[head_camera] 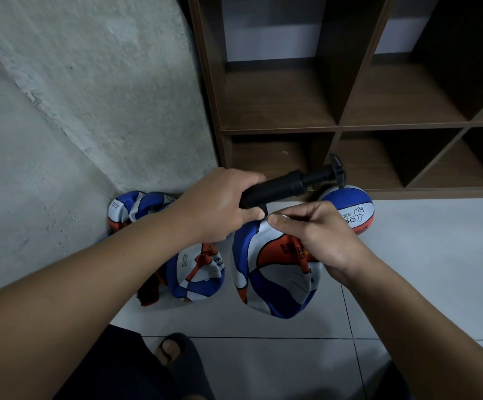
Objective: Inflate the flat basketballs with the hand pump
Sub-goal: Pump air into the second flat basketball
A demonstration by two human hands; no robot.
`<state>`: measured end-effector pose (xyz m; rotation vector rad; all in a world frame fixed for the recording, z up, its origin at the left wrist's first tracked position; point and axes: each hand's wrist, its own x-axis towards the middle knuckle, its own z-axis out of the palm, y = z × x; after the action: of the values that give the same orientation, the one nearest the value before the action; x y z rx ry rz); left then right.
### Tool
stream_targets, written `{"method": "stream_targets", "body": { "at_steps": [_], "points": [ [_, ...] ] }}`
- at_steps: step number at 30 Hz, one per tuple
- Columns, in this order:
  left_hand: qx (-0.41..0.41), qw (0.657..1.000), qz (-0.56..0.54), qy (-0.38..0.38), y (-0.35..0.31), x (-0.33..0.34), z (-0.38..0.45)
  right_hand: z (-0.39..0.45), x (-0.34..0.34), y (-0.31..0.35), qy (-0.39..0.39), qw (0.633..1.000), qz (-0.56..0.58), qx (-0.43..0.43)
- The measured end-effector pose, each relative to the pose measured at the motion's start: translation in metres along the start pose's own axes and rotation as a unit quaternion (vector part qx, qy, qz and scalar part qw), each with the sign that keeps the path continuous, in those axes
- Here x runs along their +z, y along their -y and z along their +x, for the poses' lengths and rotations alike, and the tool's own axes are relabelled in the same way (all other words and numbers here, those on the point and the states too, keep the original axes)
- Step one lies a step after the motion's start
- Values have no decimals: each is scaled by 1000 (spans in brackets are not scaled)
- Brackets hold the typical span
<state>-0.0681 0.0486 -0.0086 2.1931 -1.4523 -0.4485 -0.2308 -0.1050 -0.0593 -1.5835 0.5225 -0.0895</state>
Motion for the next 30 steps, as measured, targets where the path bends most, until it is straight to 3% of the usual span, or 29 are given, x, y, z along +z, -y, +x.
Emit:
{"method": "stream_targets", "body": {
  "at_steps": [8, 13, 20, 25, 30],
  "points": [
    [9, 999, -5, 49, -1, -1, -1, -3, 4, -7, 8, 1000, 22, -21],
    [-25, 993, -102, 60, 12, -9, -1, 1, -3, -9, 61, 995, 75, 5],
    [-67, 977, -112, 168, 30, -7, -10, 12, -8, -32, 123, 990, -59, -24],
    [-118, 969, -175, 127, 40, 0, -14, 29, -7, -68, 121, 972, -199, -41],
    [-167, 970, -141, 103, 42, 49, -19, 44, -3, -111, 133, 910, -387, -65]
  ]
}}
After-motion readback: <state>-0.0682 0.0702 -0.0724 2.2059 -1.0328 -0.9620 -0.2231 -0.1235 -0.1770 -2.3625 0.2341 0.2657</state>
